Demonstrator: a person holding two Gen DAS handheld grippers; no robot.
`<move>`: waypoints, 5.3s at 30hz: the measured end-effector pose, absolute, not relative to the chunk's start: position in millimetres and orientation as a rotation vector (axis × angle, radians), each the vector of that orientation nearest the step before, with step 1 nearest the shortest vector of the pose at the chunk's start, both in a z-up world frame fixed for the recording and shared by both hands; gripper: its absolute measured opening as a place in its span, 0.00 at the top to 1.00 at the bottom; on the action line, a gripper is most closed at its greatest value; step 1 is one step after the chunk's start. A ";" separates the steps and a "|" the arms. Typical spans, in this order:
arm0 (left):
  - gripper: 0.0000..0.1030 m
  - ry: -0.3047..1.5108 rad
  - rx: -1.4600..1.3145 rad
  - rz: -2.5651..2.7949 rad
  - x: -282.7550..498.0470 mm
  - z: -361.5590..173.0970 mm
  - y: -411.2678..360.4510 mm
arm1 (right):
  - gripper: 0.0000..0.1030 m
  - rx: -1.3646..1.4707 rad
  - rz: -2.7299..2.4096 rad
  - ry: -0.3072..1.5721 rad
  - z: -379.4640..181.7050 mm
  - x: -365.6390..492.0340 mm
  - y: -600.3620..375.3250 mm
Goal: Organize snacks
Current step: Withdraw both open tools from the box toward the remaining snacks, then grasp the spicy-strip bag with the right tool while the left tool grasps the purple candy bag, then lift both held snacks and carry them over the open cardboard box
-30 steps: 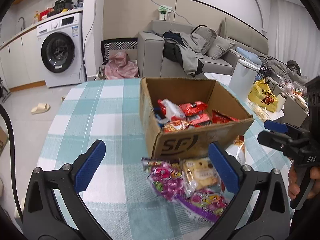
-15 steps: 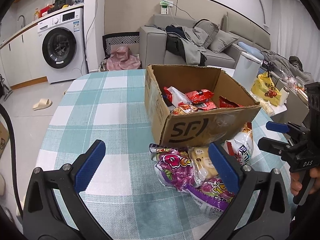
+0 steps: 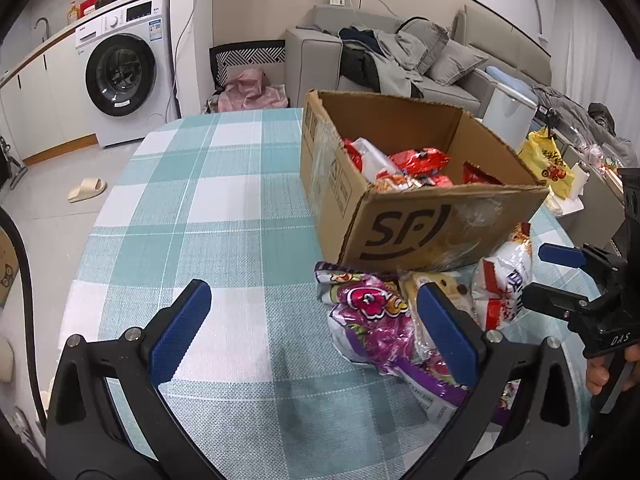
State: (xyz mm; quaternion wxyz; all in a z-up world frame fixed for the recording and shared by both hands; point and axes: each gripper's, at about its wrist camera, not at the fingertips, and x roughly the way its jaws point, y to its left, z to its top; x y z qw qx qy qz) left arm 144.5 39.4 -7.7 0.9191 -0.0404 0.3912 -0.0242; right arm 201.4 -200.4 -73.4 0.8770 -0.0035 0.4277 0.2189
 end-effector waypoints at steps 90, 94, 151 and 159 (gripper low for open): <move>0.69 0.773 -0.220 -0.233 141.4 -6.2 51.3 | 0.43 -0.012 0.493 0.857 -83.5 196.5 -189.4; 0.69 0.755 -0.218 -0.231 135.5 2.3 51.4 | 0.43 0.002 0.503 0.840 -76.7 194.4 -191.4; 0.69 0.536 -0.187 -0.262 140.7 131.7 -1.1 | 0.43 0.134 0.512 0.567 43.2 191.1 -199.1; 0.69 0.550 -0.190 -0.257 173.1 126.4 -9.2 | 0.43 0.183 0.501 0.591 49.1 216.4 -202.9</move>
